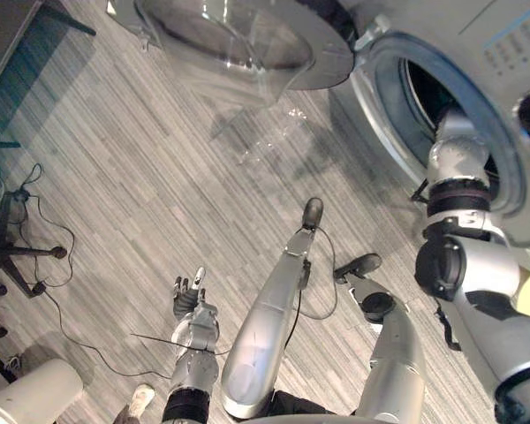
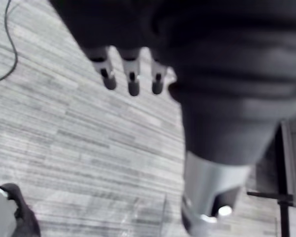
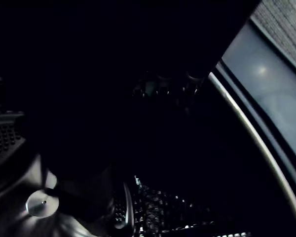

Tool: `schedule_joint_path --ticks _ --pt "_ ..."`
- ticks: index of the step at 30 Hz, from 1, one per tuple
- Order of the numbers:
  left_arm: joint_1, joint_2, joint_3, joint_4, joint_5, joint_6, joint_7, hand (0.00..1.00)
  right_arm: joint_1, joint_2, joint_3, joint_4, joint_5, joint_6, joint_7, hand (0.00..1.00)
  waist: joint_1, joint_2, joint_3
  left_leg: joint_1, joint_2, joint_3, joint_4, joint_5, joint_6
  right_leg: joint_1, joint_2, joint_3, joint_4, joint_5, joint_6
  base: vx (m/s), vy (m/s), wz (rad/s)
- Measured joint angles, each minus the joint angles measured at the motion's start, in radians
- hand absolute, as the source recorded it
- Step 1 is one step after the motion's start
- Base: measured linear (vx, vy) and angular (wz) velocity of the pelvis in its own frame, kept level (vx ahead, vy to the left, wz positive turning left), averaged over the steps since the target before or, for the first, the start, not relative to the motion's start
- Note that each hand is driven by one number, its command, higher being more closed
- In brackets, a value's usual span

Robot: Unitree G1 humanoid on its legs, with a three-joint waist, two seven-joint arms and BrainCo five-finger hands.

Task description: Pick up the laundry basket with both hands and put the clothes into the washing machine.

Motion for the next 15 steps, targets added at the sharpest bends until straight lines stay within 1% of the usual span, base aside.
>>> schedule_joint_path --ticks 2,3,5,6,7,8,11,12,15 --pt "-0.003 0.000 0.006 0.025 0.000 -0.001 -0.003 0.00 0.035 0.024 0.041 -0.012 -0.076 0.026 0.005 0.00 -0.015 -0.012 -0.005 0.019 0.002 0.005 -0.009 0.000 -0.001 0.013 0.004 0.005 -0.013 0.001 0.002 0.05 -0.031 -0.07" --pt "-0.009 0.000 0.014 0.039 0.001 -0.001 -0.005 0.00 0.080 0.047 0.065 -0.060 -0.139 0.044 0.012 0.00 -0.016 -0.026 -0.012 0.024 0.010 0.011 -0.016 -0.001 -0.001 0.015 0.016 0.012 -0.026 0.008 0.001 0.06 -0.040 -0.21" --pt "-0.040 0.002 0.037 0.086 0.001 -0.003 -0.004 0.00 0.184 0.113 0.093 -0.144 -0.252 0.050 0.018 0.00 -0.021 -0.042 -0.015 0.046 0.020 0.013 -0.021 -0.005 -0.007 0.040 0.034 0.015 -0.053 0.016 0.003 0.05 -0.030 -0.13" --pt "-0.043 0.002 0.038 0.096 0.000 -0.004 -0.004 0.00 0.217 0.135 0.107 -0.160 -0.271 0.050 0.021 0.00 -0.026 -0.052 -0.020 0.053 0.021 0.015 -0.021 -0.007 -0.010 0.047 0.037 0.019 -0.058 0.016 0.004 0.05 -0.027 -0.07" --pt "-0.043 0.002 0.048 0.108 0.000 -0.012 -0.004 0.00 0.266 0.184 0.133 -0.162 -0.302 0.052 0.031 0.00 -0.040 -0.073 -0.031 0.067 0.026 0.019 -0.022 -0.013 -0.016 0.062 0.046 0.024 -0.069 0.020 0.006 0.07 -0.039 -0.15" --pt "-0.043 0.002 0.064 0.123 0.000 -0.013 -0.004 0.00 0.327 0.235 0.159 -0.166 -0.341 0.064 0.047 0.00 -0.049 -0.099 -0.044 0.084 0.034 0.023 -0.023 -0.018 -0.022 0.079 0.060 0.030 -0.091 0.027 0.002 0.07 -0.041 -0.20" --pt "-0.044 0.002 0.064 0.164 0.000 -0.018 -0.006 0.00 0.471 0.321 0.188 -0.156 -0.401 0.073 0.084 0.00 -0.070 -0.138 -0.066 0.131 0.045 0.029 -0.038 -0.030 -0.037 0.120 0.079 0.044 -0.118 0.029 0.002 0.04 -0.043 -0.10" --pt "-0.045 0.002 0.063 0.180 0.000 -0.018 -0.006 0.00 0.527 0.341 0.187 -0.141 -0.402 0.072 0.090 0.00 -0.070 -0.145 -0.070 0.154 0.048 0.031 -0.055 -0.030 -0.038 0.137 0.088 0.049 -0.131 0.029 0.003 0.02 -0.047 -0.05" --pt "-0.045 0.004 0.064 0.205 0.000 -0.019 -0.006 0.00 0.635 0.356 0.189 -0.079 -0.378 0.069 0.126 0.00 -0.073 -0.147 -0.071 0.202 0.049 0.032 -0.082 -0.024 -0.046 0.173 0.091 0.053 -0.136 0.029 0.002 0.00 -0.055 0.00"
